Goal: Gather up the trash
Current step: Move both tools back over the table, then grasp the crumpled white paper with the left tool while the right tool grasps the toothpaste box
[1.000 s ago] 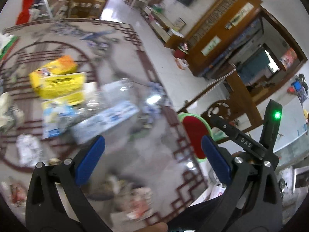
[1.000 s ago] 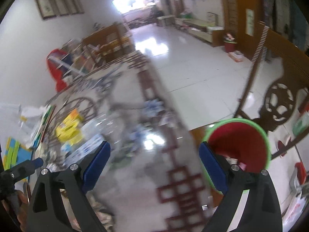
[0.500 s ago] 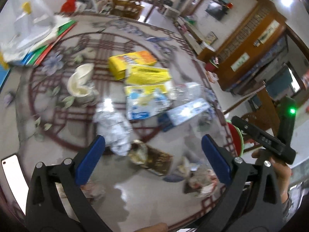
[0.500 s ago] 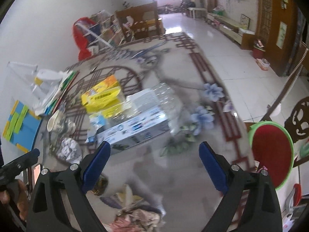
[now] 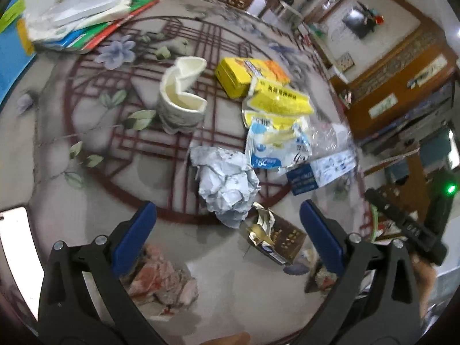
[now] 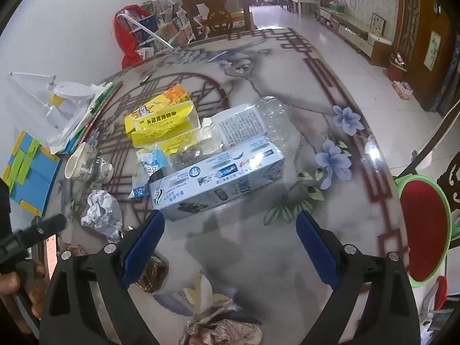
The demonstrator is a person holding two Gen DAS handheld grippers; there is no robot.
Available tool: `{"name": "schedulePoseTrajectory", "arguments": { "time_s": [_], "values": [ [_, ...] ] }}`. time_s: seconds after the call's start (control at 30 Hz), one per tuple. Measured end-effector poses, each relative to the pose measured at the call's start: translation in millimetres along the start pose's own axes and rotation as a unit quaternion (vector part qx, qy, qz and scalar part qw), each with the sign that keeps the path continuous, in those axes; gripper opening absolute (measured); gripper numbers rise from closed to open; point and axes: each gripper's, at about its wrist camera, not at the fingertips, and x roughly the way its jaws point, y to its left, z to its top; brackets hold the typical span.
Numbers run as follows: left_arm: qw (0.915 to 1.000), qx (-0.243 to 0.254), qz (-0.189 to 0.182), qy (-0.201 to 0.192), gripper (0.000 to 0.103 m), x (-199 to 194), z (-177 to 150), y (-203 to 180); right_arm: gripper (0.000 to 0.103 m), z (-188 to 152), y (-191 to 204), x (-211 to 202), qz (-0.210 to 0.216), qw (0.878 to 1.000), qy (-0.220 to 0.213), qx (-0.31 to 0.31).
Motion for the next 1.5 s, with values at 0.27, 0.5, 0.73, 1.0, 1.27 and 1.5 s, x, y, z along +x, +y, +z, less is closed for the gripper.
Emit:
{"name": "schedulePoseTrajectory", "arguments": {
  "time_s": [0.27, 0.5, 0.73, 1.0, 1.27, 1.5],
  "values": [
    [0.9988, 0.026, 0.038, 0.017, 0.098, 37, 8, -9, 0.089, 14, -1, 24, 0.027, 0.999, 0.016, 0.041],
    [0.9978, 0.028, 0.057, 0.021, 0.098, 50, 11, -5, 0.089, 29, 4, 50, 0.013, 0.995, 0.030, 0.090],
    [0.9964, 0.034, 0.065, 0.041, 0.093, 65, 13, -2, 0.089, 30, 20, 74, -0.021, 0.994, 0.048, 0.091],
    [0.9947, 0.060, 0.070, 0.045, 0.075, 66, 8, -7, 0.082, 32, 18, 77, -0.005, 0.994, 0.052, 0.093],
    [0.9929, 0.080, 0.071, 0.051, 0.045, 65, 2, -16, 0.057, 31, 10, 66, 0.024, 0.993, 0.056, 0.097],
    [0.9941, 0.071, 0.066, 0.047, 0.045, 60, 0, -16, 0.057, 35, -2, 53, 0.036, 0.990, 0.060, 0.122]
  ]
}}
